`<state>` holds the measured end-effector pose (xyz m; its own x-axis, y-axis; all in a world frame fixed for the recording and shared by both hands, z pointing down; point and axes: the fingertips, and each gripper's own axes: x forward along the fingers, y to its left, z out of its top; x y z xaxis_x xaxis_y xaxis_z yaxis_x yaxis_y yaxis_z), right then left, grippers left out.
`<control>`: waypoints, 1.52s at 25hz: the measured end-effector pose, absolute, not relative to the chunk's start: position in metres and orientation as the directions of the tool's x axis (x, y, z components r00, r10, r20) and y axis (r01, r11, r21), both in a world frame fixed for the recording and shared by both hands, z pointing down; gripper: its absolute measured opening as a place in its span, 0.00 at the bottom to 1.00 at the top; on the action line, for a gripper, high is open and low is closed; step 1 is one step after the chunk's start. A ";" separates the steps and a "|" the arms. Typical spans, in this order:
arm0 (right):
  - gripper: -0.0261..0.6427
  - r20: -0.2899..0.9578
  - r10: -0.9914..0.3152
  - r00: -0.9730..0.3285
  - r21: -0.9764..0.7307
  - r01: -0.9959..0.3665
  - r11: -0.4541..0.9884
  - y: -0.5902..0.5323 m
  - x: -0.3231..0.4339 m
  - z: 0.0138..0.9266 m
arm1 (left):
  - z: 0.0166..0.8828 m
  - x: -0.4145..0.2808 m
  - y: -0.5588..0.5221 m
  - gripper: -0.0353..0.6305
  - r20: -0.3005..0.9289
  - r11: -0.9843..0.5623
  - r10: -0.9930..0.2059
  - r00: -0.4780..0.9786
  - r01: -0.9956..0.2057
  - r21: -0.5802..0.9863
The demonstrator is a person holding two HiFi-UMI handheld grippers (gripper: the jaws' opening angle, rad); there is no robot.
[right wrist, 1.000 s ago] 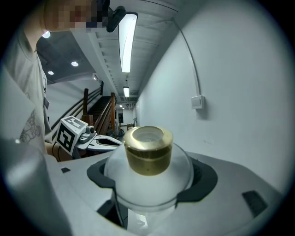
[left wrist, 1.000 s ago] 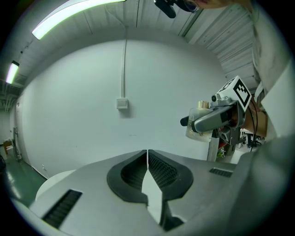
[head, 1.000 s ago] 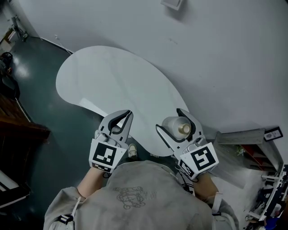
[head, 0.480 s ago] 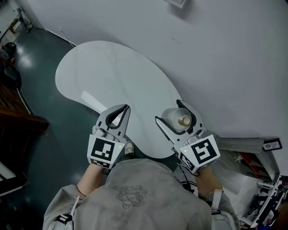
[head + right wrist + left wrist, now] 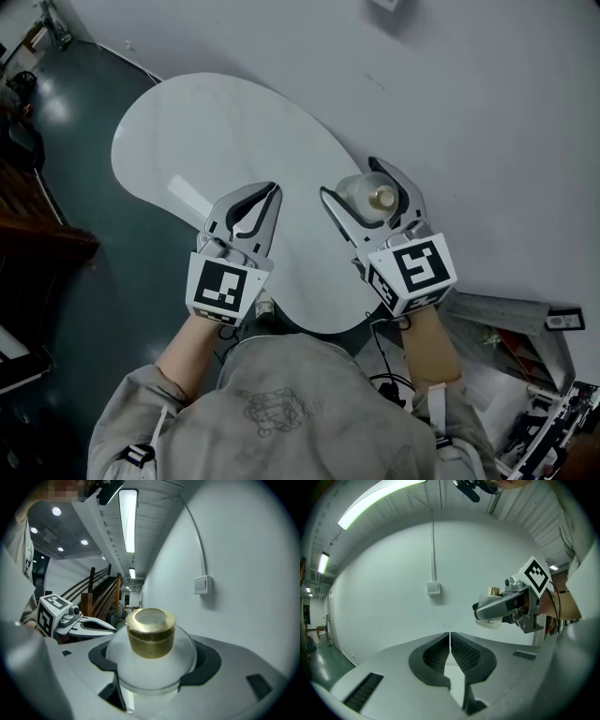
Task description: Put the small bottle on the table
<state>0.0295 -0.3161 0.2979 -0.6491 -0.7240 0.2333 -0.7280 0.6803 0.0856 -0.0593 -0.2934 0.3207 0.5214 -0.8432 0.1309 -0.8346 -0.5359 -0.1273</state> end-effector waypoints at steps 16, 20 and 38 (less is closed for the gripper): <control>0.54 0.375 -0.730 -0.571 0.067 -0.769 0.636 -0.449 0.020 0.410 | 0.384 -0.065 -0.412 0.08 0.175 -0.497 -0.862 0.476 -0.862 -0.102; 0.54 0.417 -0.712 -0.565 0.034 -0.773 0.634 -0.470 0.014 0.453 | 0.416 -0.069 -0.429 0.08 0.210 -0.499 -0.856 0.473 -0.861 -0.094; 0.54 0.590 -0.654 -0.473 -0.058 -0.833 0.550 -0.527 0.019 0.649 | 0.569 -0.049 -0.471 0.08 0.385 -0.574 -0.753 0.534 -0.819 0.011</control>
<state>0.0185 -0.5267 0.6495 -0.4725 -0.6544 0.5904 -0.8333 0.5498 -0.0576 -0.0487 -0.4708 0.5692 0.5335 -0.7530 0.3851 -0.8185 -0.5743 0.0110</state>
